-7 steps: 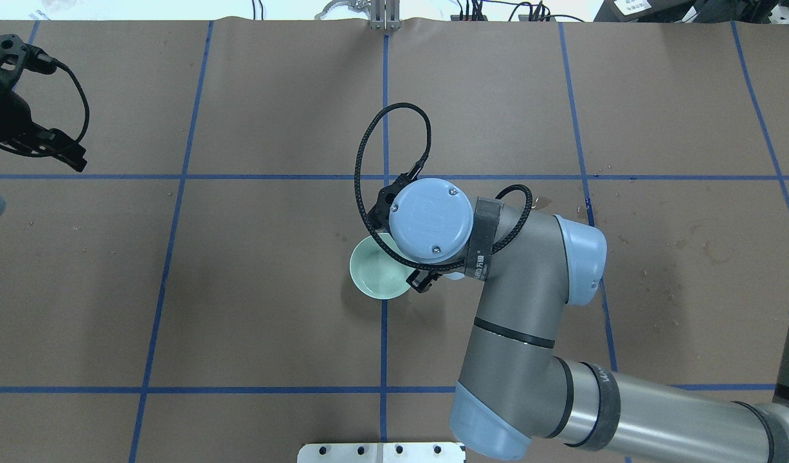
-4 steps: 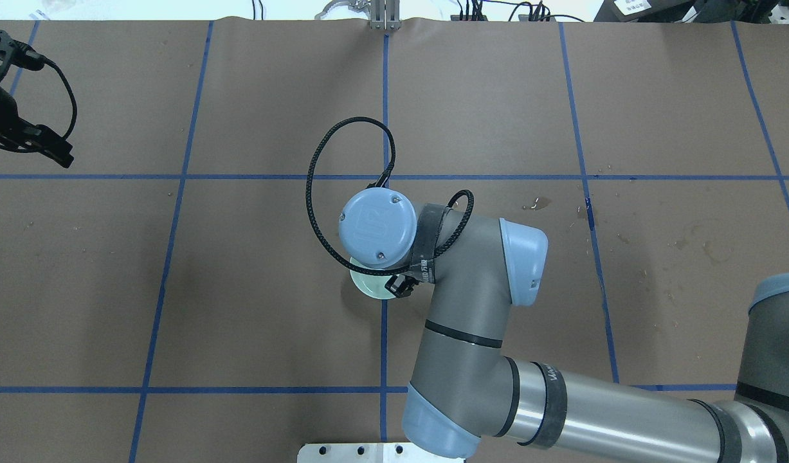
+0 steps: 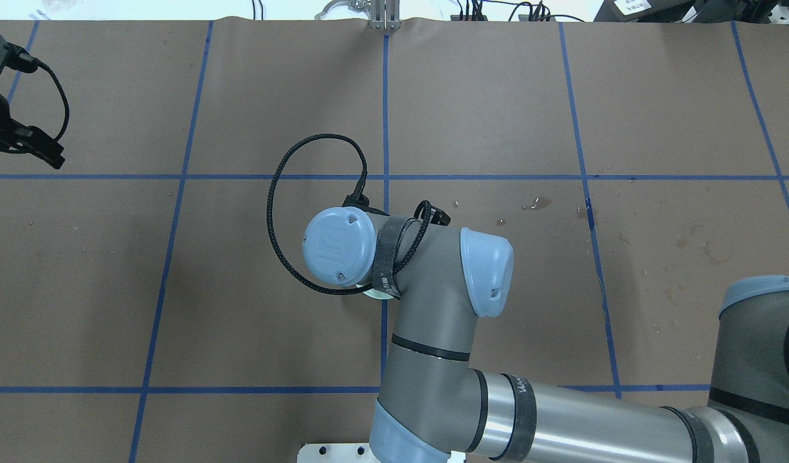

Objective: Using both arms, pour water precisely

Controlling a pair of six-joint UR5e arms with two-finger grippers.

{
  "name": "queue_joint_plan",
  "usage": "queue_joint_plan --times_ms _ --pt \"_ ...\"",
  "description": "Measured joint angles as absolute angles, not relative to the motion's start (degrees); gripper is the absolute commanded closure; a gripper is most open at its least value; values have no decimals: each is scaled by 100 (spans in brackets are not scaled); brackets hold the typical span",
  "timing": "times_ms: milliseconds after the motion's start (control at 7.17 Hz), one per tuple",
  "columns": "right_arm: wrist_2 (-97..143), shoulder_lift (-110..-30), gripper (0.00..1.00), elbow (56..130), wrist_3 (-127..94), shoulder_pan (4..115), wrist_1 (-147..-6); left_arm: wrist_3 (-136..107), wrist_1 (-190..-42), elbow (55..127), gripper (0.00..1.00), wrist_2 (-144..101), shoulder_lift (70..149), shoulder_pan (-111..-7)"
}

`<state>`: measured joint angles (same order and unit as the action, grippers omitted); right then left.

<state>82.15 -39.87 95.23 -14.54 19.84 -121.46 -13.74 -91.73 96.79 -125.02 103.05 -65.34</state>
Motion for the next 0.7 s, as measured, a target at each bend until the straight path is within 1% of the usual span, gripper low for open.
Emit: queue_joint_plan --times_ms 697 --pt "7346 -3773 100 9344 -1108 1737 -12706 -1371 -9206 9577 1 -12518 10301 -6539"
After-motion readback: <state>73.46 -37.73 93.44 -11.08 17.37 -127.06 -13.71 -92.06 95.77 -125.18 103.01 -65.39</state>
